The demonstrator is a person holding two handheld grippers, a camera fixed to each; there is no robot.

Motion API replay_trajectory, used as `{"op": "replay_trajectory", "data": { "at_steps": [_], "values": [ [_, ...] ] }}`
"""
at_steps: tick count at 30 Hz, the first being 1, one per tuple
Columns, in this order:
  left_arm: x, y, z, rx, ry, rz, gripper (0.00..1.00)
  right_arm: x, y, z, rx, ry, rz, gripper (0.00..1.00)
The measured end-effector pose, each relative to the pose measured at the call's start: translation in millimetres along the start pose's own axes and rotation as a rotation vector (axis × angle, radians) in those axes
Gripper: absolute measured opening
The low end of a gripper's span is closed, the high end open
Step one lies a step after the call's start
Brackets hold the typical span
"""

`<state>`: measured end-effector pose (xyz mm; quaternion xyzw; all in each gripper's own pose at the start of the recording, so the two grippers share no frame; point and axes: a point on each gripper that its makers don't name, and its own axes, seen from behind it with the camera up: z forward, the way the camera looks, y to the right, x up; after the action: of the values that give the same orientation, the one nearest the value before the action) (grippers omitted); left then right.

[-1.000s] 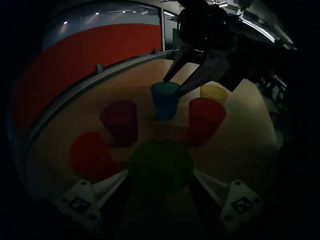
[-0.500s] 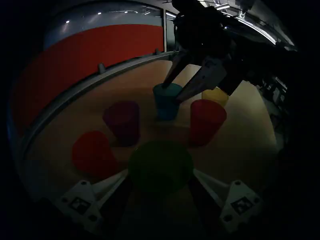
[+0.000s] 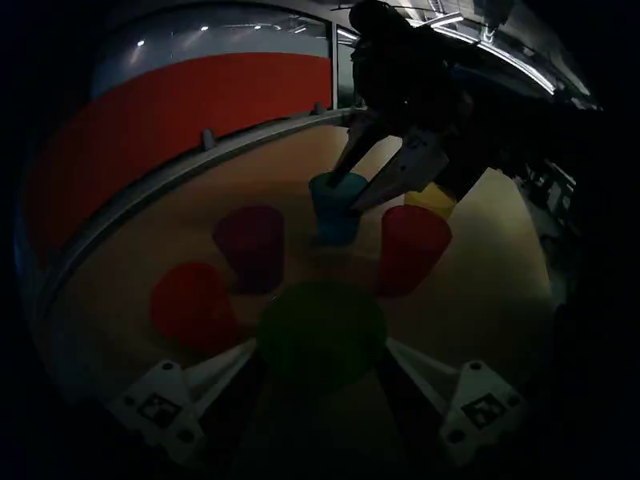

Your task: Pour water

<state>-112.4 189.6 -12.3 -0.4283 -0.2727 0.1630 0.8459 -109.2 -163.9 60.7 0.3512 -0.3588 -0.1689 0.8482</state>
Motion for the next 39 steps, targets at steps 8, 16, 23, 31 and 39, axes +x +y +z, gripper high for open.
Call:
{"op": "replay_trajectory", "data": {
  "at_steps": [8,16,23,31,39],
  "values": [
    [10,1.8,-11.0,0.018,0.033,-0.021,0.85,7,-6,-13.8,0.0,0.052,0.015,0.94],
    [29,8.4,-27.7,0.042,0.078,-0.017,0.84,20,-14,-39.0,-0.017,0.129,0.019,0.94],
    [47,20.4,-39.3,0.05,0.122,-0.024,0.85,36,-23,-66.8,-0.036,0.211,0.022,0.93],
    [66,27.1,-53.0,0.075,0.182,-0.022,0.84,53,-34,-91.5,-0.054,0.316,0.013,0.93],
    [80,28.7,-64.4,0.093,0.232,-0.024,0.84,73,-49,-109.7,-0.077,0.445,-0.007,0.93]
  ]
}}
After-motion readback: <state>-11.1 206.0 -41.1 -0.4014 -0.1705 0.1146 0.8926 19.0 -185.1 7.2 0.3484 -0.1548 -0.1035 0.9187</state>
